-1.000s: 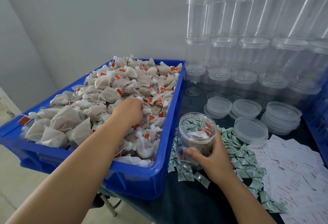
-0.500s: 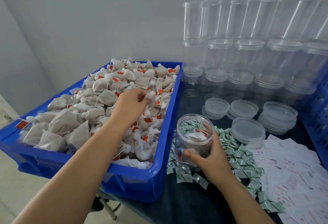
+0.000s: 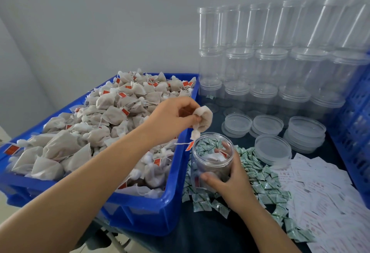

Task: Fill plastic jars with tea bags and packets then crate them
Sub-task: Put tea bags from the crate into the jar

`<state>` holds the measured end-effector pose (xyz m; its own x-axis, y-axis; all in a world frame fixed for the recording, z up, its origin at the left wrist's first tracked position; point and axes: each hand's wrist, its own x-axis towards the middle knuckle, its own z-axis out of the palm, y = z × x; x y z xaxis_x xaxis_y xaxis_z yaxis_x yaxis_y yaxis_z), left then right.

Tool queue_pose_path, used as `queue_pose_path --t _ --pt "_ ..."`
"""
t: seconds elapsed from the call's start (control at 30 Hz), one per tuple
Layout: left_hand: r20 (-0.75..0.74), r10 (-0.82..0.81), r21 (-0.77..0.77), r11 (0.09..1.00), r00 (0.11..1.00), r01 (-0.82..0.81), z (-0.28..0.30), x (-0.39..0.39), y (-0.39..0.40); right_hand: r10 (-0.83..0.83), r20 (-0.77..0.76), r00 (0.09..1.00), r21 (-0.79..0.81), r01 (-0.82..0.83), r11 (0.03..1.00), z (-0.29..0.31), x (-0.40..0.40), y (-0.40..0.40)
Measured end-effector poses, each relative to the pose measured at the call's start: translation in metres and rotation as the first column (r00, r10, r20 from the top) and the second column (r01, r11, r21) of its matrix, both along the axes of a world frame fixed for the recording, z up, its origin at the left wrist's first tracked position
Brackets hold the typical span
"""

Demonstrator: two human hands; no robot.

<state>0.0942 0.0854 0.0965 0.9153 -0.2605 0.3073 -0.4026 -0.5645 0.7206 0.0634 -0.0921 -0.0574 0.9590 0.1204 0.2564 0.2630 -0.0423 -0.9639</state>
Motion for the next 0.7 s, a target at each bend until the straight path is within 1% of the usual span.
queue_pose_path --t 0.17,0.27,0.33,0.43,0.57,0.7 --pt "0.002 -0.103 0.003 0.995 0.995 0.103 -0.001 -0.002 -0.023 0.014 -0.015 1.0 0.009 -0.014 1.0 -0.003 0.002 0.0" --pt "-0.017 -0.107 -0.016 0.994 0.994 0.107 -0.008 -0.002 -0.033 0.03 -0.015 0.999 0.014 -0.03 0.999 -0.004 0.003 0.0" --pt "-0.038 -0.114 0.007 0.993 0.993 0.115 -0.014 -0.002 -0.037 0.024 -0.003 1.0 0.006 -0.024 1.0 -0.003 0.003 0.0" --pt "-0.054 -0.129 0.093 0.987 0.99 0.134 -0.021 -0.004 -0.038 0.013 0.024 1.0 0.002 -0.013 1.0 -0.002 0.004 0.001" --pt "-0.018 -0.157 0.235 0.959 0.987 0.157 -0.024 -0.008 -0.036 0.026 0.034 0.999 0.015 -0.026 1.0 0.0 0.004 0.001" --pt "0.005 -0.232 0.369 0.904 0.973 0.213 -0.023 -0.011 -0.037 0.047 0.016 0.999 0.041 -0.048 0.998 0.001 0.003 0.001"
